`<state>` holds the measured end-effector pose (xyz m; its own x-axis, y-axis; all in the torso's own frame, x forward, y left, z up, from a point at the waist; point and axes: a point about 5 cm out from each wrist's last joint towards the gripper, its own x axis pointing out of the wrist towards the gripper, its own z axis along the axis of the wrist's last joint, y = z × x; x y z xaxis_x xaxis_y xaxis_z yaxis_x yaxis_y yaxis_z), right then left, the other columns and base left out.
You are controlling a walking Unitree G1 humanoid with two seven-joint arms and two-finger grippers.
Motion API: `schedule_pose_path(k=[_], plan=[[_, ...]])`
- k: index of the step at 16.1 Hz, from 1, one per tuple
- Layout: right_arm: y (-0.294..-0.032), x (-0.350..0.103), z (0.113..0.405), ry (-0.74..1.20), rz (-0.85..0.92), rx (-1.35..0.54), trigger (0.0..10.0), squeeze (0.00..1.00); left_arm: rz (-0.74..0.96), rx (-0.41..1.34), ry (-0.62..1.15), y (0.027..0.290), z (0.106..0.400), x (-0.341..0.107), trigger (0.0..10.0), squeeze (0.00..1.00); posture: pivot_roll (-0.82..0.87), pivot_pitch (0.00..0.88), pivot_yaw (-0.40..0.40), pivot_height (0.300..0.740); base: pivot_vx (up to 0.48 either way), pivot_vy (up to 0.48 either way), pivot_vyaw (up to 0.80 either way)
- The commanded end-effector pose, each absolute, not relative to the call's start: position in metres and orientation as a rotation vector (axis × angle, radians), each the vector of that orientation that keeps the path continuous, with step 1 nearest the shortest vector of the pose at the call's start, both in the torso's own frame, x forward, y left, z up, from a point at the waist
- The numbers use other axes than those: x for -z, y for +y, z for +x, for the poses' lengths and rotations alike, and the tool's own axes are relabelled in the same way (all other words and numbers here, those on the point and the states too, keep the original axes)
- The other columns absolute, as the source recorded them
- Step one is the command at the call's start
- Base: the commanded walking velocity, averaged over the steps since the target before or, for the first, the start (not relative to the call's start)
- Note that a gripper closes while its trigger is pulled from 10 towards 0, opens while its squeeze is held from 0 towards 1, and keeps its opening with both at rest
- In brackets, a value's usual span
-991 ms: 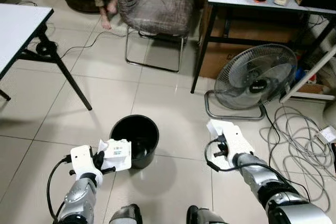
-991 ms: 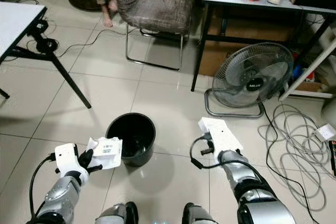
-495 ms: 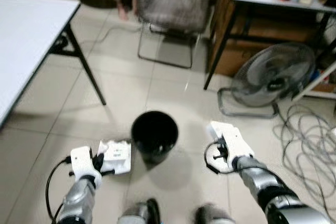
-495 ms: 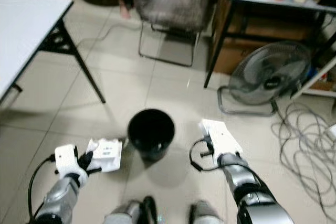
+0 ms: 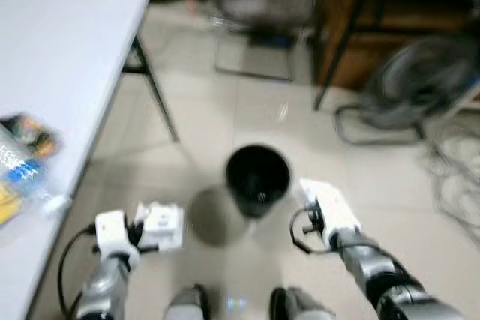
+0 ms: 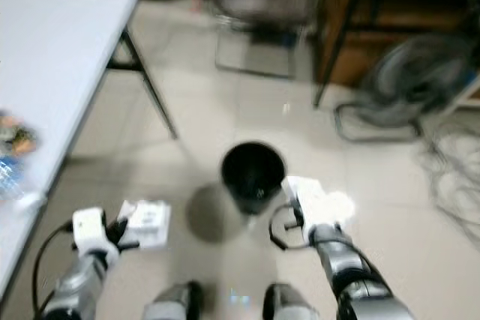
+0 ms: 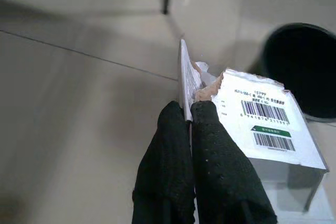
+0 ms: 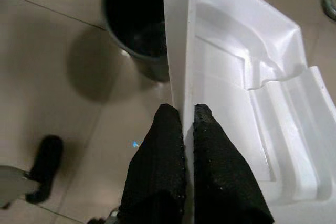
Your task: Picking trash to rubbish bin
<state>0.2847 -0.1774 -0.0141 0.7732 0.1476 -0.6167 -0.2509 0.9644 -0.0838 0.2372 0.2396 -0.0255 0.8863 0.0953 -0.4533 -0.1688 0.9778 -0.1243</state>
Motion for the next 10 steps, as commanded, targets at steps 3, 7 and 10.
schedule_pose_path(k=[3,7,10], plan=[[-0.1869,0.0204,0.2763,0.680,-0.161,-0.186,10.0,0.00,-0.155,-0.083,0.488,0.2287,0.2311,0.0323,0.0,0.00,-0.13,0.230,0.026,0.740,0.000,0.000,0.00],[-0.1871,0.0219,0.2745,0.684,-0.159,-0.183,10.0,0.00,-0.145,-0.073,0.489,0.2297,0.2302,0.0322,0.0,0.00,-0.13,0.231,0.031,0.740,0.154,0.000,0.00],[-0.1876,0.0232,0.2728,0.689,-0.158,-0.180,10.0,0.00,-0.144,-0.063,0.495,0.2291,0.2281,0.0334,0.0,0.00,-0.13,0.235,0.035,0.740,0.480,0.000,0.00]])
